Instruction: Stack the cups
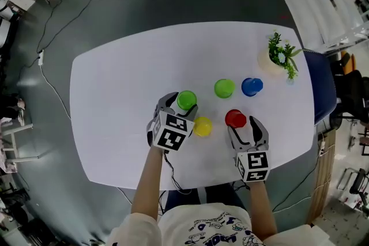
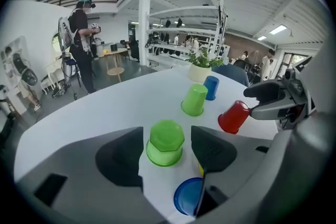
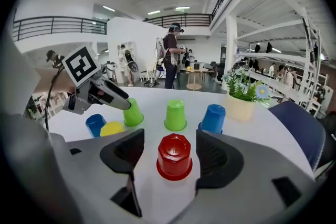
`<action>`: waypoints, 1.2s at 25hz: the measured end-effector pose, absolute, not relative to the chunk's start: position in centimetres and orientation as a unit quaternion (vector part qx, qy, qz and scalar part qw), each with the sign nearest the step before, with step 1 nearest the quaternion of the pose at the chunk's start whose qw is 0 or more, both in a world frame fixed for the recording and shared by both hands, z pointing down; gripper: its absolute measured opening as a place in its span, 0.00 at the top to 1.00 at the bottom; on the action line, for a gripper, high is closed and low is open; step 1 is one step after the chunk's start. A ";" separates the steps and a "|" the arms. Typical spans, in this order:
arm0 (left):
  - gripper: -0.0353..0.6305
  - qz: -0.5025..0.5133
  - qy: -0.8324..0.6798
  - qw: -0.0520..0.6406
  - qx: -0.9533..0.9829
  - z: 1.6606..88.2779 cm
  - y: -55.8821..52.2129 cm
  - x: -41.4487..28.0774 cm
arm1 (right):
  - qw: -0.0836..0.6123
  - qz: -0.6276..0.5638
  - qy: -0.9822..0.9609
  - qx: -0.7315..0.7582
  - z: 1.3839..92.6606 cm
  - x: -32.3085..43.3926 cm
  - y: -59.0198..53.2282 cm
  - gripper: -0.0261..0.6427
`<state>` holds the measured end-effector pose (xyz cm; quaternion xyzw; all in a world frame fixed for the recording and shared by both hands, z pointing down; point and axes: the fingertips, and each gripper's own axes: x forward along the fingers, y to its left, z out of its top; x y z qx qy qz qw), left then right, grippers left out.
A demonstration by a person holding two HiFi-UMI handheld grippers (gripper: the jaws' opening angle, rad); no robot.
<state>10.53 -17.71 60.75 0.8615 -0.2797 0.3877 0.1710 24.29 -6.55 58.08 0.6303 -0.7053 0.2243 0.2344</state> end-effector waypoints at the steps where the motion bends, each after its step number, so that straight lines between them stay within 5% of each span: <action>1: 0.51 0.393 -0.279 0.170 0.860 61.1 -17.8 10.6 | 0.238 0.227 -0.704 0.629 58.5 24.4 -6.6 0.47; 6: 0.60 0.407 -0.271 0.162 0.857 62.3 -18.2 10.6 | 0.260 0.237 -0.698 0.623 60.6 24.6 -6.9 0.49; 11: 0.61 0.389 -0.281 0.164 0.862 62.0 -18.5 10.4 | 0.266 0.250 -0.682 0.634 61.9 25.3 -7.0 0.59; 30: 0.60 0.332 -0.307 0.154 0.879 51.3 -12.2 6.9 | 0.292 0.216 -0.750 0.554 61.5 19.9 -6.2 0.60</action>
